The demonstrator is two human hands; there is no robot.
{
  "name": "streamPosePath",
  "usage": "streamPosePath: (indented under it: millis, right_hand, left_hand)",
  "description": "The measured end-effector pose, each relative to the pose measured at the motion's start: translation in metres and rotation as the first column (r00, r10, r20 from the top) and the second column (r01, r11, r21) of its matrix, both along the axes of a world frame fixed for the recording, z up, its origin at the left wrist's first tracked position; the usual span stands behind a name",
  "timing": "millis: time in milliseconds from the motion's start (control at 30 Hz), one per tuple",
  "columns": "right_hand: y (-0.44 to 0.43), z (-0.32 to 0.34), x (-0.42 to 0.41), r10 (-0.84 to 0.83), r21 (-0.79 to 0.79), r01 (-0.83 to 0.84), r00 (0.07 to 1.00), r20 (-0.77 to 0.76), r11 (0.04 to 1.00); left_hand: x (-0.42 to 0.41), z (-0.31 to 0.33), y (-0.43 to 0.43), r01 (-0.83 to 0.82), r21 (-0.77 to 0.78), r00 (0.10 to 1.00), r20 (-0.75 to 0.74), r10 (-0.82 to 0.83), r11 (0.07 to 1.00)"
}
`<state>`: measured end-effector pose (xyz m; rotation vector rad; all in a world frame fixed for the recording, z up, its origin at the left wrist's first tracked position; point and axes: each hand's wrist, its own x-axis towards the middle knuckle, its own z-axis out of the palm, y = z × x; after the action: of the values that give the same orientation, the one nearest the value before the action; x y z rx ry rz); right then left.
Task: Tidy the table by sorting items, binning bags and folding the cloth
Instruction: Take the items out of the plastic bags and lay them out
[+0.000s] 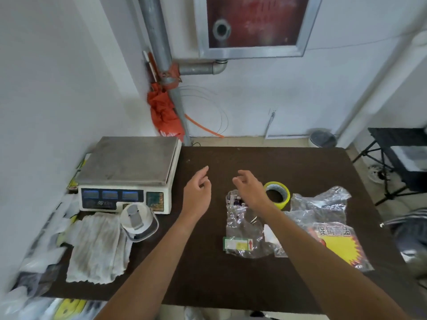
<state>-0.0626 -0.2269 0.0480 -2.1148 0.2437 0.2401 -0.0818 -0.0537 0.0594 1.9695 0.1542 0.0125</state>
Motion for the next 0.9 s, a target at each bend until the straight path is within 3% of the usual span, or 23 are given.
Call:
streamPosePath:
  millis: [267,567,900]
  right_hand:
    - [-0.097,-0.021,0.004,-0.164,-0.224,0.145,0.984,-0.067,0.964]
    - [-0.153,-0.057,0.007,-0.113,-0.334,0.044,0.975,-0.191,0.942]
    - [-0.170,-0.088,0.016,-0.067,-0.294,-0.017,0.960,-0.273,0.956]
  left_hand:
    - [0.023,-0.023,-0.089,0.382,0.197,0.919,-0.186,-0.348,0.903]
    - [0.041,-0.039,-0.158,0.320,0.404,0.924,-0.333,-0.188,0.857]
    - [0.057,-0.079,-0.187,0.423,0.363,0.837,-0.507,-0.205,0.830]
